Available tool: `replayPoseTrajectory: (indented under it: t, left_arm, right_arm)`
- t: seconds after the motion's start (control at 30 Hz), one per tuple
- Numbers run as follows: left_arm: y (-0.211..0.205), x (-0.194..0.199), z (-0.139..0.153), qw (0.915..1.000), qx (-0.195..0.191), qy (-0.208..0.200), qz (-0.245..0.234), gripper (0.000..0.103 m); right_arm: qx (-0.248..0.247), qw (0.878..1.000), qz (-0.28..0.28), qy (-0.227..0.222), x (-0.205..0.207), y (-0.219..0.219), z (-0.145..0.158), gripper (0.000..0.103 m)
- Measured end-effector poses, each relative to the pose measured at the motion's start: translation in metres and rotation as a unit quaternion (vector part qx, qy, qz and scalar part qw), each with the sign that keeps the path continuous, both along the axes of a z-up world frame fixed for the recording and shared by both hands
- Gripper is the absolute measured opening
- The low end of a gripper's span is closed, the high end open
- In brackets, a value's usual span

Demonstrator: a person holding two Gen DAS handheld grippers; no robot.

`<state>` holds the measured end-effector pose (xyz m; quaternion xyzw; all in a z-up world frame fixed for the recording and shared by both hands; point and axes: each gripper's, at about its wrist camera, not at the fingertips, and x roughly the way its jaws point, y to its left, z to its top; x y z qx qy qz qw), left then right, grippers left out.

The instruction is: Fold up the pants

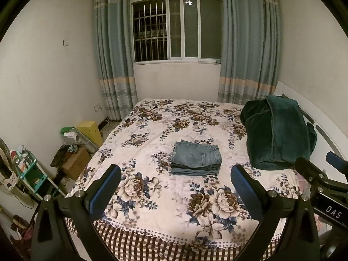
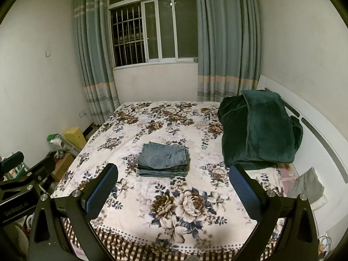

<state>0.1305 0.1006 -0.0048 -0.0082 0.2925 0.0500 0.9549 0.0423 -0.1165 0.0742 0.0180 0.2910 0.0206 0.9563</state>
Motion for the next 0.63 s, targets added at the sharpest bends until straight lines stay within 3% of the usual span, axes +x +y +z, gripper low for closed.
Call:
replayPoseTrajectory:
  t: [0.63]
  left_arm:
    - [-0.0021, 0.0051, 0.0052, 1.0, 0.001, -0.004, -0.002, 0.103]
  right_arm:
    - [0.0, 1.0, 0.001, -0.001, 0.0028, 0.0005, -0.0005, 0.103]
